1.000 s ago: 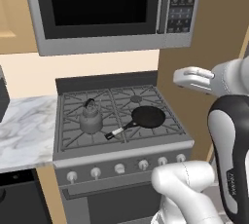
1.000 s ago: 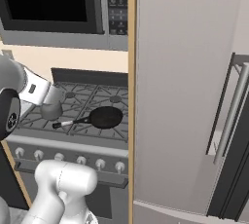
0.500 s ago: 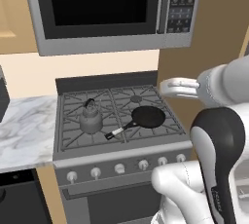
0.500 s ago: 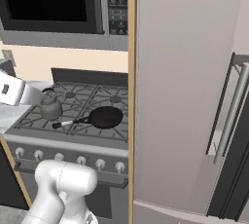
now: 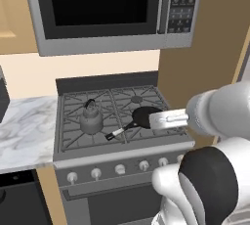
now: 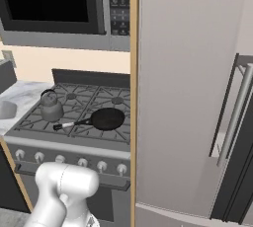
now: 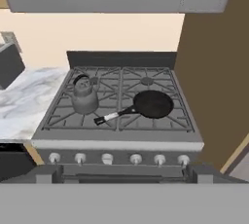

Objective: Pick the kettle from the counter and place it on a stove burner. Then turn the burner on.

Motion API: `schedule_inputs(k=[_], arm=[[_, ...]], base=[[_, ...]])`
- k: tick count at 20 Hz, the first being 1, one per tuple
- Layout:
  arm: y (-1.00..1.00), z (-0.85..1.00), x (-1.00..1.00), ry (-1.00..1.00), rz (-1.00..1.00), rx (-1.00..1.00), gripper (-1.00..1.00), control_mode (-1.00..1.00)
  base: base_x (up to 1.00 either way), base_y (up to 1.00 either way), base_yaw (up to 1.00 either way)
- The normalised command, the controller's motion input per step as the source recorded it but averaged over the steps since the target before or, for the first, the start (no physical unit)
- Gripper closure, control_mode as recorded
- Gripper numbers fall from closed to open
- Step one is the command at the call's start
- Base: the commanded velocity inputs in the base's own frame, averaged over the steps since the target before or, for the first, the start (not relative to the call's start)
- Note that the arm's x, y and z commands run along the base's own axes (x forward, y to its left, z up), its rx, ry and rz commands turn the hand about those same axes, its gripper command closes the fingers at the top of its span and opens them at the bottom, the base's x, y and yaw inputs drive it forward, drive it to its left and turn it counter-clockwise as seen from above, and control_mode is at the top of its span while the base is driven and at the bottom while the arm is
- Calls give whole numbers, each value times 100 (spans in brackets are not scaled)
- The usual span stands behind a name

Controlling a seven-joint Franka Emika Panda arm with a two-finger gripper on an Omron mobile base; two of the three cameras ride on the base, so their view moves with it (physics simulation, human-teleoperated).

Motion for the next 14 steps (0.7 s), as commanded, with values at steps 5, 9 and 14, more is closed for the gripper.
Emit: schedule_inputs(k=[5, 9, 14], arm=[[25, -33, -53, 0, 11, -23, -100, -100], [21, -30, -21, 3, 9, -16, -100, -100], [16, -45, -5, 12, 9, -12, -100, -100]], base=[[0, 0, 0], [0, 0, 0], [0, 0, 0]])
